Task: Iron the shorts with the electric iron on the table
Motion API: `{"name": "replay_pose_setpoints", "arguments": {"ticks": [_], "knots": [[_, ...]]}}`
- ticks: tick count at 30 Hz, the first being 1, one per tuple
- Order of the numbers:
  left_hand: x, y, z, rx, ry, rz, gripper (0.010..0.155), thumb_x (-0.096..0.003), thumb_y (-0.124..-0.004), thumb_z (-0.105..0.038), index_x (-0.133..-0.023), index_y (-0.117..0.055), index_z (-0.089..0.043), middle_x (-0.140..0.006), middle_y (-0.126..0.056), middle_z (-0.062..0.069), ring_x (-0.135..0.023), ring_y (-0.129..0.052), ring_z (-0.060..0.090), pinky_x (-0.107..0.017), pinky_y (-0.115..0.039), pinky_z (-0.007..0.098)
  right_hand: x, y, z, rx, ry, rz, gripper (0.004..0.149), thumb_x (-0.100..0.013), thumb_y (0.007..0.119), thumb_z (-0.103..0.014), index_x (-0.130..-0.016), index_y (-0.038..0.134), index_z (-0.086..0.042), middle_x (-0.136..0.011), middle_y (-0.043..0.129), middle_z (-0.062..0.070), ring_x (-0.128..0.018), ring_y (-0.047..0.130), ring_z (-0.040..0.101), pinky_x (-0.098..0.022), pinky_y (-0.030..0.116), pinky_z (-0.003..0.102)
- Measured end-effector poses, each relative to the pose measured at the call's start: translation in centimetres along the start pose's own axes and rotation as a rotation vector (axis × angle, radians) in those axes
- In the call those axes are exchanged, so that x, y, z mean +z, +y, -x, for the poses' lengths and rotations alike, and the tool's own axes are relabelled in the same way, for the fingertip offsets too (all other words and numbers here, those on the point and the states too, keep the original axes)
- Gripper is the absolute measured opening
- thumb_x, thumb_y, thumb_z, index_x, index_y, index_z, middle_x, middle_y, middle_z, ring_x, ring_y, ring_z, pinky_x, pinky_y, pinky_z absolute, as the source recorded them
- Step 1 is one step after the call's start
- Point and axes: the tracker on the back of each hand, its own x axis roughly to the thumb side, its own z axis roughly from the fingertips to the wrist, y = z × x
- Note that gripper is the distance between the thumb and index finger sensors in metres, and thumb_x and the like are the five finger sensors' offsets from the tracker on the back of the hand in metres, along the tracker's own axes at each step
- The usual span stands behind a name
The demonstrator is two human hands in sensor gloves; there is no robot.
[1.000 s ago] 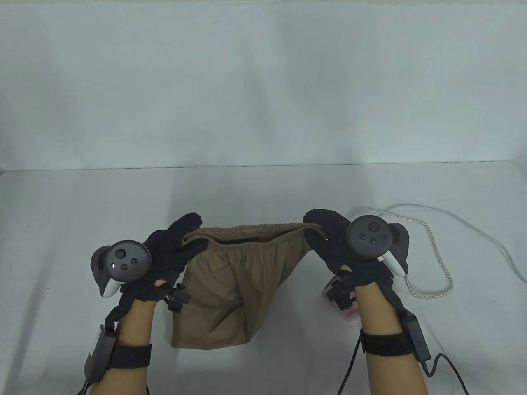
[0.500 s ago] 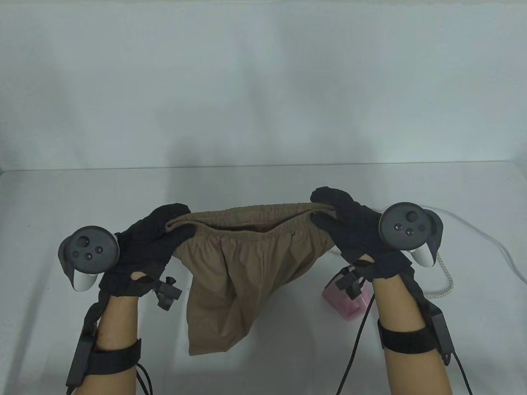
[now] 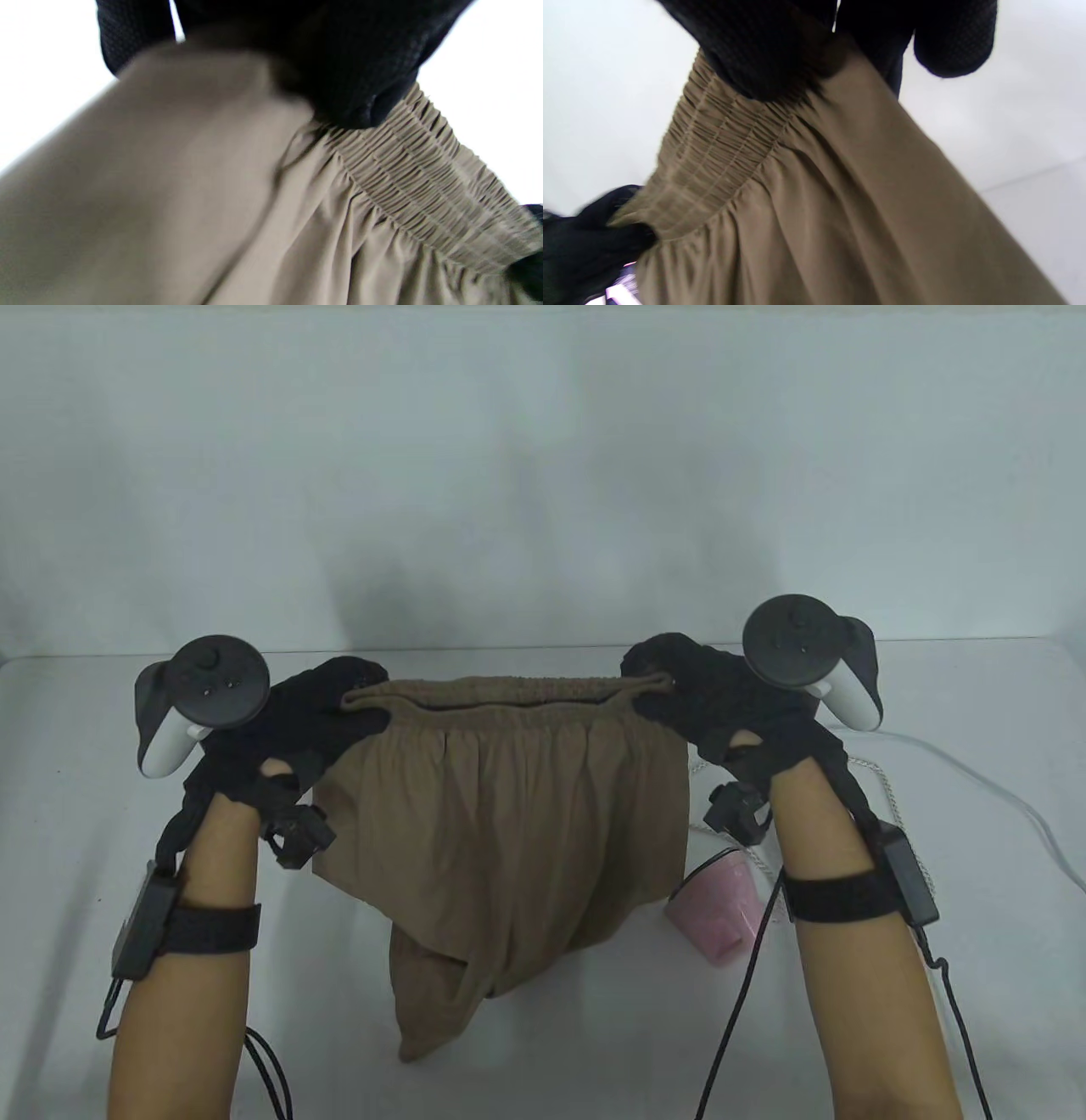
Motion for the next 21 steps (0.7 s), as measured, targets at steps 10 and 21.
{"name": "replay_pose_setpoints", "arguments": {"ticks": [10, 21], "knots": [[-4.4, 4.8, -2.1, 0.008, 0.037, -0.591, 0.047, -0.0512, -0.090, -0.033, -0.093, -0.070, -0.042, -0.102, -0.083, -0.015, -0.105, -0.078, 0.024, -0.074, -0.058, 0.067, -5.1, -3.5, -6.7, 0.107, 0.023, 0.449, 0.048, -0.049, 0.088, -0.033, -0.092, 0.067, -0.037, -0.099, 0.079, -0.010, -0.089, 0.091, 0.033, -0.064, 0.074, 0.059], [4.5, 0.0, 4.5, -0.024, -0.105, -0.272, 0.045, -0.0481, -0.094, -0.031, -0.087, -0.076, -0.046, -0.100, -0.087, -0.019, -0.110, -0.072, 0.026, -0.076, -0.051, 0.070, 1.0, 7.2, -4.6, 0.546, -0.116, 0.077, 0.048, -0.047, 0.088, -0.036, -0.091, 0.069, -0.040, -0.096, 0.084, -0.012, -0.091, 0.091, 0.027, -0.065, 0.073, 0.062]]}}
